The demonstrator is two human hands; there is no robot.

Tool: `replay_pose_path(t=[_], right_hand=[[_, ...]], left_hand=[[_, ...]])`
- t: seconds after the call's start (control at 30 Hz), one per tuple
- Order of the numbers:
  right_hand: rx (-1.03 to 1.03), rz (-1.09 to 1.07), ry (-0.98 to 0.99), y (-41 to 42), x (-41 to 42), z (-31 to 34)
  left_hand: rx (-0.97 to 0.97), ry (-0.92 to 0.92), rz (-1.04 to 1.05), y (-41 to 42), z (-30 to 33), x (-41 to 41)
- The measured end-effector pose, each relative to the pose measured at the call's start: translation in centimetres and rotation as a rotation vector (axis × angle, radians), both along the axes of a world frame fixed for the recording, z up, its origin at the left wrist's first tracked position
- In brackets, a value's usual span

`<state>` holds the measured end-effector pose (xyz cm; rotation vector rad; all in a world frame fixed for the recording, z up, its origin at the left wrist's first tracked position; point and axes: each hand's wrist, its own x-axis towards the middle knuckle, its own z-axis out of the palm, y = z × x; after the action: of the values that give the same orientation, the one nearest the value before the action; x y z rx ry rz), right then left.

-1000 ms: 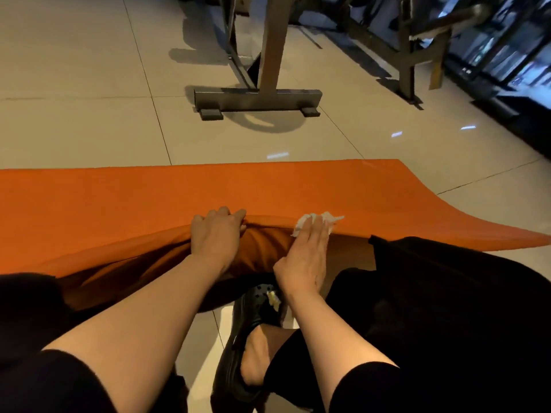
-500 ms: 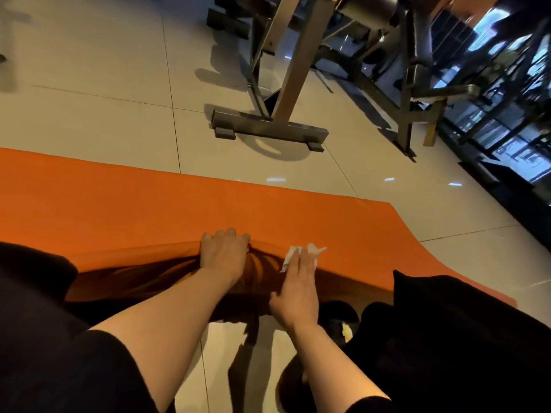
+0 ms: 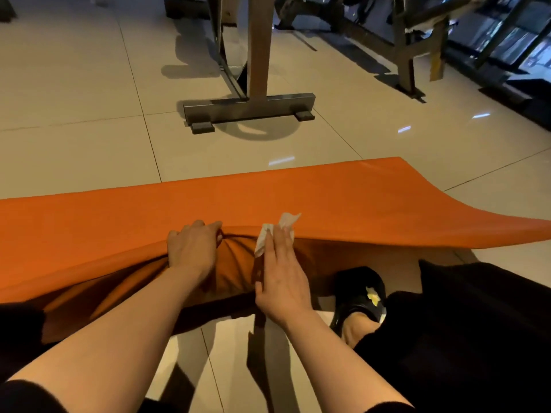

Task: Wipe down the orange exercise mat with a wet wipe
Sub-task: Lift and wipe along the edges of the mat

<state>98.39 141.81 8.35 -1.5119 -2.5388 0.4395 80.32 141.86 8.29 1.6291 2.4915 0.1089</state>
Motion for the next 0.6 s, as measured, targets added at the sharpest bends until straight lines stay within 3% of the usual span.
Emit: replay_pose_path(t=[0.17, 0.27, 0.37, 0.6], right_hand=[[0.094, -0.133, -0.13, -0.1, 1.4, -1.2], [0.015, -0.187, -0.048, 0.0, 0.3, -1.1], [-0.001, -0.125, 0.032, 1.0, -0.5, -1.1], [0.104, -0.107, 0.009, 1.3, 1.8, -1.3]], left_hand=[[-0.011, 0.074, -0.02, 0.2, 0.1, 1.1], [0.012, 0.157, -0.107, -0.6, 0.6, 3.2], [0.105, 0.104, -0.343, -0.7, 0.9, 6.6], [-0.021, 0.102, -0.417, 1.1, -1.0, 6.7]])
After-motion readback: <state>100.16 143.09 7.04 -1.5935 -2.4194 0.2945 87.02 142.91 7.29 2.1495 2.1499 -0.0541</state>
